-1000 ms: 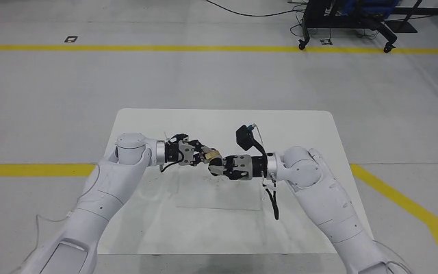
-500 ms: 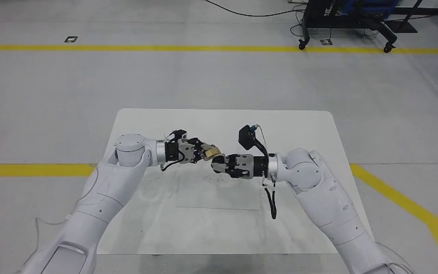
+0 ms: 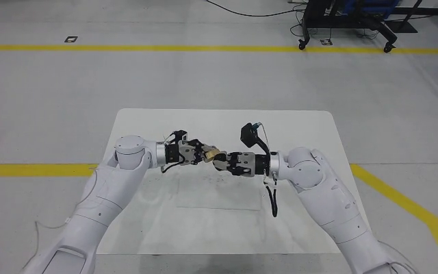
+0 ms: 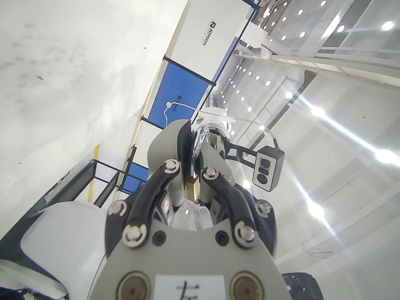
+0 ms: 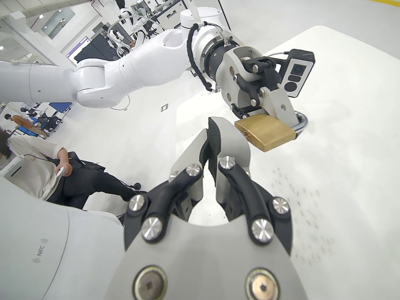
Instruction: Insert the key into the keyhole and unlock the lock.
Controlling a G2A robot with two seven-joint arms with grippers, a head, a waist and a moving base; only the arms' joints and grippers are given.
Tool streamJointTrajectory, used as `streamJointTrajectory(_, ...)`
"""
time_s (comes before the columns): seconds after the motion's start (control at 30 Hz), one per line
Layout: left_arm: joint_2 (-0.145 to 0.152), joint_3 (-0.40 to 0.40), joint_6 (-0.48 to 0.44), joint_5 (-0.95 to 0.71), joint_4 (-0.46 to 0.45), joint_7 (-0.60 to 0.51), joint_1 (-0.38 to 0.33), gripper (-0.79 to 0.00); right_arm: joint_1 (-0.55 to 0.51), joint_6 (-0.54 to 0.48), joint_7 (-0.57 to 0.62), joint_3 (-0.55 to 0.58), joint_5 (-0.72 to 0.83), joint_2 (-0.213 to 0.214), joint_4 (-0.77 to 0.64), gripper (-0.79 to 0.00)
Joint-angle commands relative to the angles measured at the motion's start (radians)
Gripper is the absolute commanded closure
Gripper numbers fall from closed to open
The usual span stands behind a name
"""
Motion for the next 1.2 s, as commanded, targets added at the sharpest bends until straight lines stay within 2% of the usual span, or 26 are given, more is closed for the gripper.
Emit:
streamJointTrajectory(0.0,0.0,0.001,0.001,0.003,-0.003,-0.004,0.001,0.0,0.01,0.012,-0.01,-0.004,-0.015,0.0,0.01,0.0)
streamJointTrajectory(0.13,0.001,-0.001,0.0,0.005,-0.003,-0.006,0.001,0.0,0.011,0.008,-0.03,-0.005,-0.027,0.003,0.013,0.0)
streamJointTrajectory(0.17,0.001,-0.001,-0.002,0.005,-0.004,-0.006,0.001,0.0,0.01,0.001,-0.034,-0.004,-0.03,0.005,0.009,-0.089)
streamJointTrajectory(0.2,0.001,-0.002,-0.004,0.005,-0.004,-0.006,0.001,0.0,0.008,-0.018,-0.038,-0.003,-0.027,0.006,0.003,-0.283)
streamJointTrajectory(0.23,0.001,-0.004,-0.008,0.002,-0.005,-0.004,0.002,0.0,0.0,-0.054,-0.046,-0.007,0.006,0.007,-0.005,-0.785)
streamJointTrajectory(0.33,0.001,-0.019,-0.032,-0.004,-0.004,0.04,0.006,0.0,-0.005,-0.093,-0.052,-0.003,0.045,0.009,-0.005,-0.785)
streamJointTrajectory(0.4,0.002,-0.038,-0.074,0.016,-0.01,0.134,0.011,0.0,-0.005,-0.093,-0.052,-0.003,0.045,0.009,-0.005,-0.785)
streamJointTrajectory(0.5,0.002,-0.056,-0.131,0.042,-0.049,0.263,0.04,0.0,-0.005,-0.093,-0.052,-0.003,0.045,0.009,-0.005,-0.785)
streamJointTrajectory(0.77,0.011,-0.092,-0.249,0.165,-0.162,0.441,0.112,0.0,-0.004,-0.086,-0.056,0.0,0.033,0.009,-0.007,-0.785)
streamJointTrajectory(0.87,0.014,-0.102,-0.252,0.182,-0.186,0.46,0.131,0.0,-0.029,0.037,-0.166,0.032,-0.283,0.014,-0.123,-0.785)
streamJointTrajectory(0.93,0.014,-0.106,-0.249,0.188,-0.196,0.459,0.138,0.0,-0.075,0.114,-0.306,0.04,-0.49,0.013,-0.19,-0.785)
streamJointTrajectory(1.03,0.014,-0.109,-0.239,0.186,-0.203,0.449,0.142,0.0,-0.122,0.211,-0.463,-0.006,-0.784,0.009,-0.23,-0.785)
streamJointTrajectory(1.17,0.013,-0.113,-0.226,0.175,-0.2,0.431,0.142,0.0,-0.125,0.336,-0.574,-0.101,-1.132,0.002,-0.215,-0.785)
